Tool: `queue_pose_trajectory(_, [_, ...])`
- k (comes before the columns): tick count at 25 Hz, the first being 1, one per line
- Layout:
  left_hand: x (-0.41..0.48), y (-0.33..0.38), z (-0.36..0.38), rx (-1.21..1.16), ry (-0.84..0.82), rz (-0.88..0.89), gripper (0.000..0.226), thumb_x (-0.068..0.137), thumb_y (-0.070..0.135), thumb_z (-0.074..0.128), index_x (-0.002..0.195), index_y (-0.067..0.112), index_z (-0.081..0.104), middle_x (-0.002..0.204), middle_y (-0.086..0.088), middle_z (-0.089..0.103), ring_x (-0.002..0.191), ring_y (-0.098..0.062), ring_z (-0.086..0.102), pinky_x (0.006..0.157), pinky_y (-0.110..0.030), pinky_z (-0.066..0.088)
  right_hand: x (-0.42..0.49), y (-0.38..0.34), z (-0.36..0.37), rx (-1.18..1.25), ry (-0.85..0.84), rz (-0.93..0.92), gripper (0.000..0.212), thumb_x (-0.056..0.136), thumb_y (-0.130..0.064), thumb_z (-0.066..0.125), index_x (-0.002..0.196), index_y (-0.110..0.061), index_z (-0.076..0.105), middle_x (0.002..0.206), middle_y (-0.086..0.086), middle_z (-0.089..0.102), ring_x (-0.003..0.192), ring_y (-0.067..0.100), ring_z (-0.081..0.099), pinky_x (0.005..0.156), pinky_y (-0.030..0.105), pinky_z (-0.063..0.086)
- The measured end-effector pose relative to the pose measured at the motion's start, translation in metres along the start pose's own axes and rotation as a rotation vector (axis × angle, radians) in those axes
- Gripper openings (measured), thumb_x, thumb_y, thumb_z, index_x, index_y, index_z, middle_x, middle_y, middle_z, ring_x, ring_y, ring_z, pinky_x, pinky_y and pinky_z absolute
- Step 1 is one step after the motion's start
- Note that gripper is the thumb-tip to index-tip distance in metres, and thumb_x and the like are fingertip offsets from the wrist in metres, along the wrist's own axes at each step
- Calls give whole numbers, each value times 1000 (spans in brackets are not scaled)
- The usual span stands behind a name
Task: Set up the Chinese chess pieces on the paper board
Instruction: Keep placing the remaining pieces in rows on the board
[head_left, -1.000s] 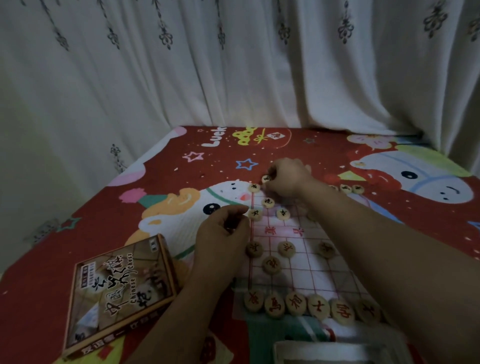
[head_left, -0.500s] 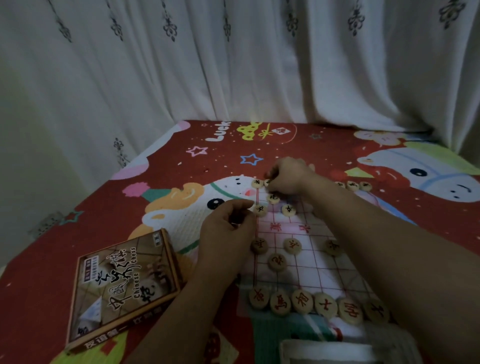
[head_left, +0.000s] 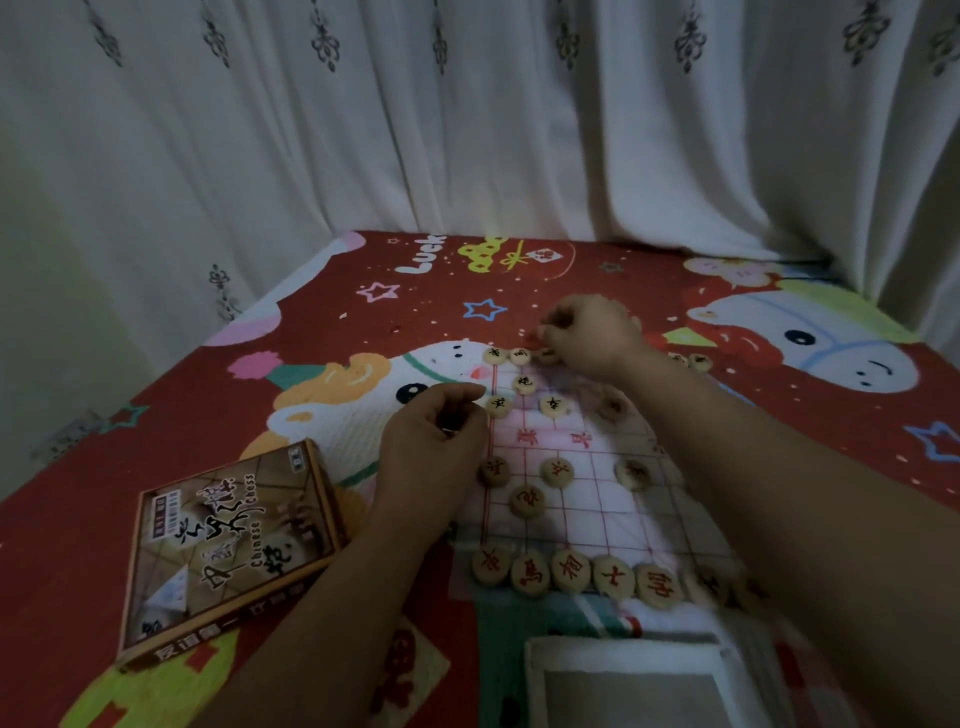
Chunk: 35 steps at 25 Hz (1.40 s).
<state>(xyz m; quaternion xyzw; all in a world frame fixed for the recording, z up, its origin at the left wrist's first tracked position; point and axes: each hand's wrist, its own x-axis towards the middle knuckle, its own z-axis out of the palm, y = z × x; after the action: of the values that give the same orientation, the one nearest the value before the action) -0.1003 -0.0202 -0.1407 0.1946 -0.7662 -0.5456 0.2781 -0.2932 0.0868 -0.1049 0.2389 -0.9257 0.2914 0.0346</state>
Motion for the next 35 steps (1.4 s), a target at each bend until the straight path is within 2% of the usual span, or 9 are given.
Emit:
queue_pose_trajectory(3, [-4,1,0,41,9,18,21,91,17,62,108,27,69,92,12,69,61,8,59,49,-6,44,-41,7,-27,75,74,-22,21,95,-34,62,110,-23,72,108,-4,72,105,20,63,100,47,48])
queue_pose_trajectory(7, [-3,0,-2,114,17,122,23,91,14,60,112,20,69,95,8,68,71,5,59,60,-3,45,-116,8,-54,341,169,-52,15,97,-23,62,105,-16,72,92,-10,68,65,-5,62,59,8,48])
queue_pose_trajectory(10, [-9,0,-2,162,8,225,25,92,11,58,115,14,68,97,2,66,75,2,59,66,-6,49,-171,9,-63,422,213,-51,12,97,-24,62,100,-21,73,85,-18,64,73,-4,58,63,14,43])
queue_pose_trajectory(14, [-27,16,1,108,-42,316,24,93,12,57,114,9,67,93,-1,66,78,-9,62,71,-18,51,-224,14,-64,438,186,-84,8,95,-19,64,97,-22,71,86,-22,63,79,-11,57,65,3,41])
queue_pose_trajectory(17, [-57,38,3,113,-218,387,18,91,12,61,107,16,69,90,3,65,73,-8,61,67,-21,52,-245,14,-69,457,137,-89,7,94,-17,66,95,-21,71,82,-17,64,72,-9,57,61,5,42])
queue_pose_trajectory(21, [-113,67,-9,288,-706,524,12,89,23,67,101,24,70,89,11,66,78,-7,61,68,-14,49,-274,21,-82,568,108,-126,9,94,-12,65,89,-12,72,74,4,66,66,11,61,59,20,51])
queue_pose_trajectory(25, [-156,76,-18,485,-1083,472,19,89,38,66,107,32,68,100,17,66,90,2,60,77,-18,52,-311,38,-78,651,16,-62,17,90,-10,70,74,-15,66,52,-5,52,49,10,48,54,22,44])
queue_pose_trajectory(30, [-177,88,-15,476,-1179,391,26,96,39,56,118,30,67,114,14,64,95,-1,60,87,-25,51,-328,49,-65,574,-67,-65,17,86,-12,74,77,-23,64,60,-3,56,55,9,54,57,24,46])
queue_pose_trajectory(35, [-177,92,-9,525,-1194,411,32,97,29,56,128,23,60,117,3,59,83,4,51,77,-9,41,-330,52,-64,502,-88,-138,29,89,-6,67,79,-33,65,63,-5,58,57,6,55,59,26,48])
